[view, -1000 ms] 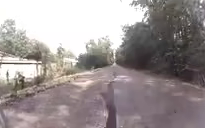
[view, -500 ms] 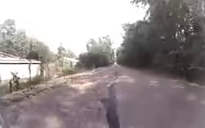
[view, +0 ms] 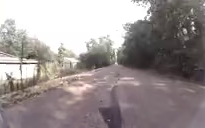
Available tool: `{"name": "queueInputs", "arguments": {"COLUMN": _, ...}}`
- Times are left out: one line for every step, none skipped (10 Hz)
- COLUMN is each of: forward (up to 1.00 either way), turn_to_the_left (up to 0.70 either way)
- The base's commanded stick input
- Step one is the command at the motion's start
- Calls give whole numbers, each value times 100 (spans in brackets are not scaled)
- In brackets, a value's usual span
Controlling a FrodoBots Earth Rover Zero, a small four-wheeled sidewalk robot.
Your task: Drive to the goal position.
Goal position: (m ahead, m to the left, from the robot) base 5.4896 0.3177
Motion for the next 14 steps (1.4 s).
{"name": "queueInputs", "arguments": {"forward": 70, "turn_to_the_left": -20}}
{"name": "queueInputs", "arguments": {"forward": 70, "turn_to_the_left": -20}}
{"name": "queueInputs", "arguments": {"forward": 70, "turn_to_the_left": -17}}
{"name": "queueInputs", "arguments": {"forward": 70, "turn_to_the_left": -9}}
{"name": "queueInputs", "arguments": {"forward": 70, "turn_to_the_left": -5}}
{"name": "queueInputs", "arguments": {"forward": 70, "turn_to_the_left": -2}}
{"name": "queueInputs", "arguments": {"forward": 70, "turn_to_the_left": -1}}
{"name": "queueInputs", "arguments": {"forward": 70, "turn_to_the_left": 0}}
{"name": "queueInputs", "arguments": {"forward": 70, "turn_to_the_left": 0}}
{"name": "queueInputs", "arguments": {"forward": 70, "turn_to_the_left": 0}}
{"name": "queueInputs", "arguments": {"forward": 70, "turn_to_the_left": 0}}
{"name": "queueInputs", "arguments": {"forward": 70, "turn_to_the_left": 0}}
{"name": "queueInputs", "arguments": {"forward": 70, "turn_to_the_left": 0}}
{"name": "queueInputs", "arguments": {"forward": 70, "turn_to_the_left": 0}}
